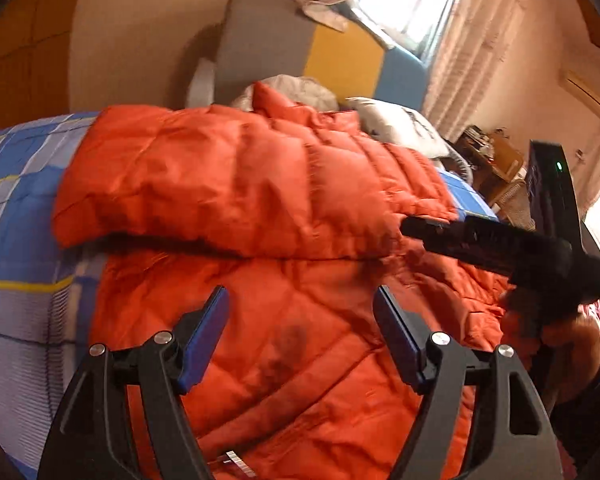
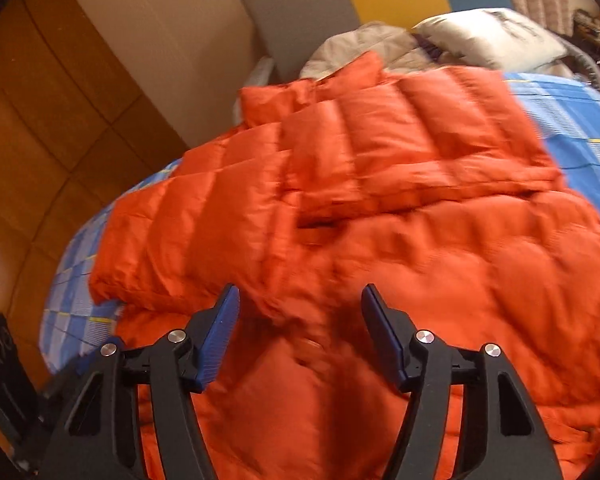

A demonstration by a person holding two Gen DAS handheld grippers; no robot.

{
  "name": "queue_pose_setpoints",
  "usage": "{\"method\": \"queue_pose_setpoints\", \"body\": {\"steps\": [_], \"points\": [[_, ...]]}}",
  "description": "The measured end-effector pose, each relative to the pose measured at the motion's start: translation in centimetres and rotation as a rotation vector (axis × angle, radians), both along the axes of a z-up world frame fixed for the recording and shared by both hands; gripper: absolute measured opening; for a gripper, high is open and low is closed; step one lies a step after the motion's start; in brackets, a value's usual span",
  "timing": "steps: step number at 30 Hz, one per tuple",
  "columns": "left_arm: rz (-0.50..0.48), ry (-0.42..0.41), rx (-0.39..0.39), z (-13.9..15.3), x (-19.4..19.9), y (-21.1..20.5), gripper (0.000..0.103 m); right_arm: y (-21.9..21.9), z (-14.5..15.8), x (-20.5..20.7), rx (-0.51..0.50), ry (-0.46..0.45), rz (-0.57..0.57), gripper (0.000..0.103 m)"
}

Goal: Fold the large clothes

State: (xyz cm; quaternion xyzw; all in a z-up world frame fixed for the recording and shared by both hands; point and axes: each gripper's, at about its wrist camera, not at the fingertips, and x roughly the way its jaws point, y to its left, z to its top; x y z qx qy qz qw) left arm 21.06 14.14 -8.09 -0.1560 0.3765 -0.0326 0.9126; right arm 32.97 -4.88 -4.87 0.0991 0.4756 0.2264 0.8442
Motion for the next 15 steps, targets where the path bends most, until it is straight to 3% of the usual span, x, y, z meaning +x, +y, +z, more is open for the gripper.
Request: {"method": "queue_pose_setpoints", "body": {"steps": [2,3,4,5,7,12,15], "points": [[0.037,0.013,-0.001,-0.4,-0.1,1.1,0.074,2.2,-0.6,1.1,0.013,0.024,0.030,0.062],[0.047,0.017,-0.006,-0.5,-0.2,1.5,0.074,3.3,-1.0,1.8,0.022,0.046,0.049,0.055],[0.065,0.026,-0.008,-0.7,-0.1,1.9,0.074,4.1,-1.2,2.2,0.014,0.053,0.064,0.028],[0.076,0.033,-0.012,-0.9,-0.1,2.3,0.074,5.1,-1.0,2.6,-0.018,0.037,0.083,0.015],[0.085,0.032,-0.014,-0.9,0.2,2.8,0.074,5.6,0.4,2.6,-0.042,-0.030,0.087,0.009],[0.091,0.038,0.005,-0.9,1.6,3.1,0.074,2.9,4.4,3.6,-0.098,-0.189,-0.001,0.008],[0.107,0.033,0.004,-0.4,1.9,3.5,0.074,-0.2,5.2,5.3,-0.153,-0.216,-0.098,0.008]]}}
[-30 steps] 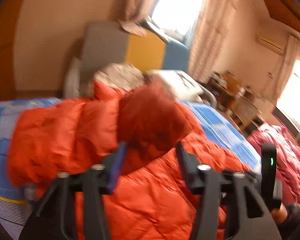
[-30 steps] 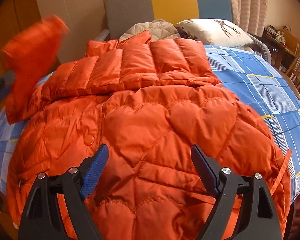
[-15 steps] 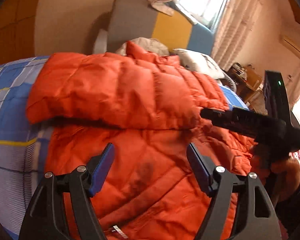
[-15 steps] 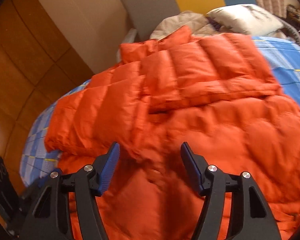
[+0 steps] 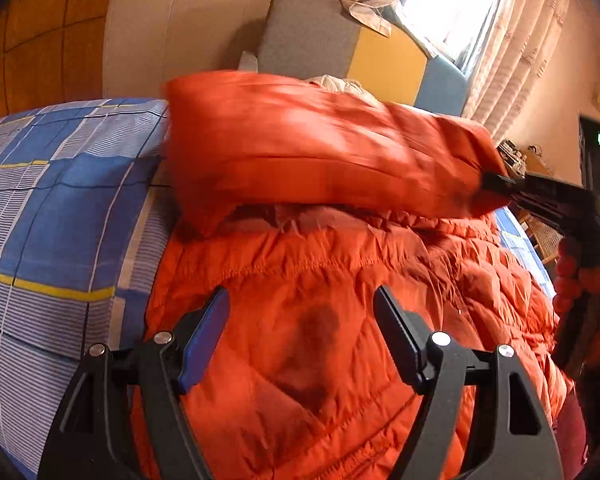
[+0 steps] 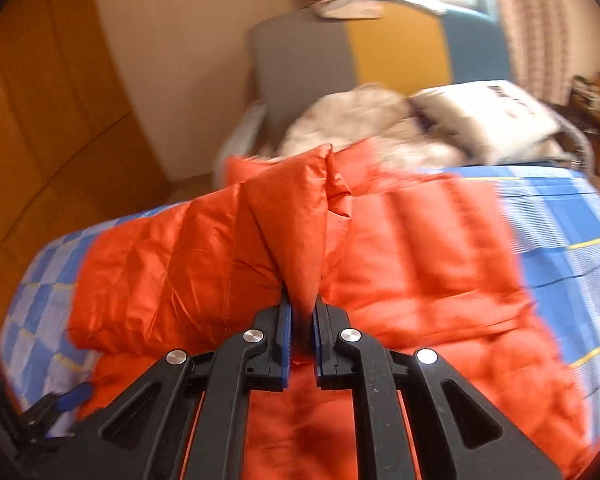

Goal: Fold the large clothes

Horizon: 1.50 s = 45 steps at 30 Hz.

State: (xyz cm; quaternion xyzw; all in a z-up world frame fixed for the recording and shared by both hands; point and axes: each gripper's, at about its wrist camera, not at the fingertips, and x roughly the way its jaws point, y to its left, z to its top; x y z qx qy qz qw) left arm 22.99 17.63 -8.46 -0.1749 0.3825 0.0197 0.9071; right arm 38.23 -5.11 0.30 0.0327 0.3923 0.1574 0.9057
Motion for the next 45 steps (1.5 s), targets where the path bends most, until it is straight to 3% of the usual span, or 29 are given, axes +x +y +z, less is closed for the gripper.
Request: {"method": "queue_pose_setpoints", "body": {"steps": [7,15,18,19,20,23,28,35,45], "points": [[0.042,-0.008,0.020,1.3,1.7,0.8,0.073,-5.9,-2.3,2.7,-0.054,0.063,-0.171,0.008],[0.079,-0.010,0.114,2.8,4.8,0.4,0.074,-6.9,-4.2,2.7,-0.119,0.106,-0.224,0.009],[0.085,-0.022,0.131,3.5,5.7,0.2,0.076,-7.1,-3.0,1.9,-0.142,0.049,-0.248,0.040],[0.087,-0.030,0.140,3.9,6.1,0.2,0.077,-6.7,-2.3,1.4,-0.137,0.010,-0.234,0.059],[0.087,-0.037,0.148,4.1,6.5,0.1,0.077,-6.2,-1.7,1.0,-0.128,-0.022,-0.205,0.065],[0.086,-0.052,0.164,4.8,7.6,0.1,0.077,-4.4,-1.0,0.8,-0.141,-0.061,-0.152,0.065],[0.065,-0.064,0.177,5.2,9.2,-0.2,0.077,-1.7,-1.4,2.1,-0.141,-0.033,-0.083,0.065],[0.026,-0.050,0.208,4.6,11.9,-1.0,0.076,-1.3,-3.5,5.5,-0.195,0.037,-0.118,0.065],[0.009,0.107,0.148,-1.1,16.4,0.1,0.077,-0.3,-8.1,8.9,-0.322,0.122,-0.089,0.065]]}}
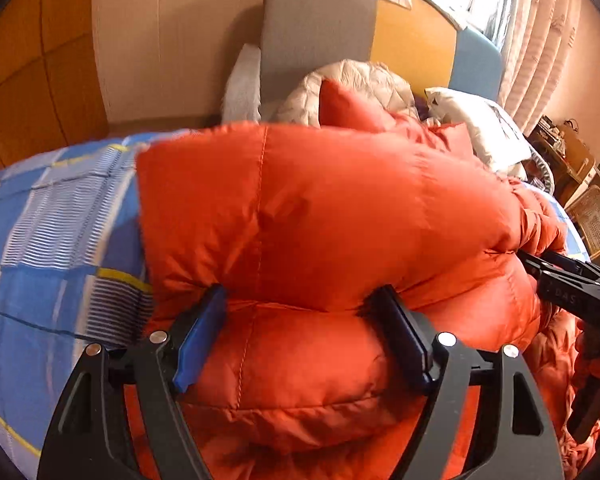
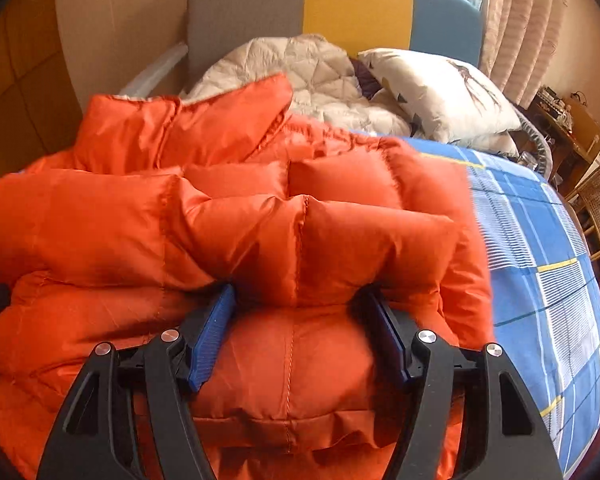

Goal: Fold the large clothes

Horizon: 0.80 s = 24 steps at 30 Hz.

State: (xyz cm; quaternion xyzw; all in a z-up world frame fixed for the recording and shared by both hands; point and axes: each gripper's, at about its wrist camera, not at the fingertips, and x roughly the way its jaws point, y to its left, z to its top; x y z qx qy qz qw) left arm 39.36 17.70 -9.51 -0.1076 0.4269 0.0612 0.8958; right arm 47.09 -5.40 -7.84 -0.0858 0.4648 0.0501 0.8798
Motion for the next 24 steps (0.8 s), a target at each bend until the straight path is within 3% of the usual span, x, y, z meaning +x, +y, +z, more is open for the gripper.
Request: {"method": "queue_pose_setpoints", "body": {"steps": [6,8,12,19,24], "points": [[0.012,0.020,-0.004,0.3,-0.9,0.2,0.081,-0.4,0.0,0.4,0.008,0.052,-0.002,0.067],[0.023,-0.006,0.012,1.3,-2.9,0.4,0.087,-1.3,1.3,-0.8,0.049,0.042,0.006,0.078],[0.032,-0.049,-0.005,2.6,-8.7,1.3,0.087,-3.9,3.5,-4.5,0.071,0.009,0.018,0.079],[0.017,-0.070,-0.083,2.6,-20.6,4.3,0.085,-13.1,4.6,-12.3,0.097,0.073,-0.013,0.079],[0.020,-0.037,-0.186,1.1,-28.5,5.6,0.073,-19.2,3.2,-18.1,0.107,0.156,-0.044,0.079]]}}
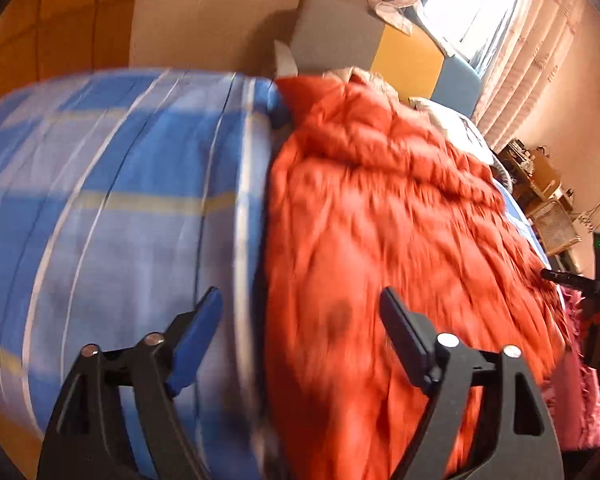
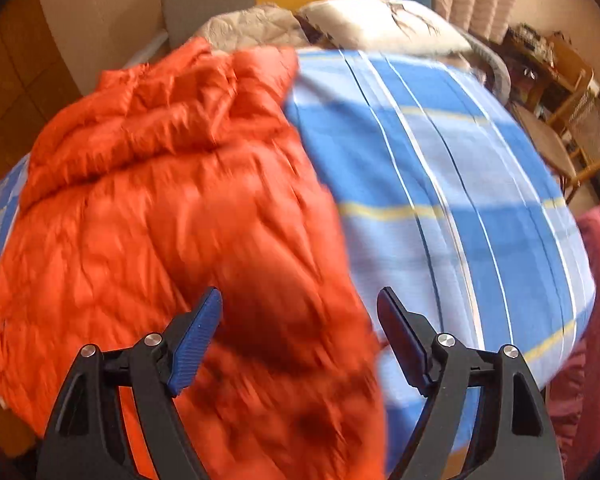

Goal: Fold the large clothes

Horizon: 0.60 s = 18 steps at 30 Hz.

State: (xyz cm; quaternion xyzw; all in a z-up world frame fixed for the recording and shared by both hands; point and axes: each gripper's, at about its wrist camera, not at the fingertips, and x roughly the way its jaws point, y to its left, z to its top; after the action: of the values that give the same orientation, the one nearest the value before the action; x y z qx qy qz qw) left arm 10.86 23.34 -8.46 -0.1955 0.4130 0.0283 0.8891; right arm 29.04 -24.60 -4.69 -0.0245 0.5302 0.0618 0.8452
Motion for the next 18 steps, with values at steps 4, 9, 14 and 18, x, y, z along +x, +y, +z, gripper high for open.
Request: {"method": "queue_pose_setpoints", "body": {"steps": [4,9,14,18], "points": [[0.008,0.016,-0.076,-1.2,-3.7,0.2,0.059,-2.7,-1.7,-4.0,0.075,0.058,-0.012,0.074],[-0.037,0.051,-0.146,-2.8,-5.7,-1.9,0.050,-2.9,-3.1,-7.1,0.198,0.093,0.004,0.058],[-0.075,0.022,-0.079,-2.1,-6.5,-3.8,0.009,-2.3,-2.2,-8.5,0.226,0.051,0.040,0.018],[-0.084,-0.053,-0.070,0.9,-8.6,-3.4,0.007,-1.8,0.4,-10.1,0.202,-0.014,0.105,0.013]]}}
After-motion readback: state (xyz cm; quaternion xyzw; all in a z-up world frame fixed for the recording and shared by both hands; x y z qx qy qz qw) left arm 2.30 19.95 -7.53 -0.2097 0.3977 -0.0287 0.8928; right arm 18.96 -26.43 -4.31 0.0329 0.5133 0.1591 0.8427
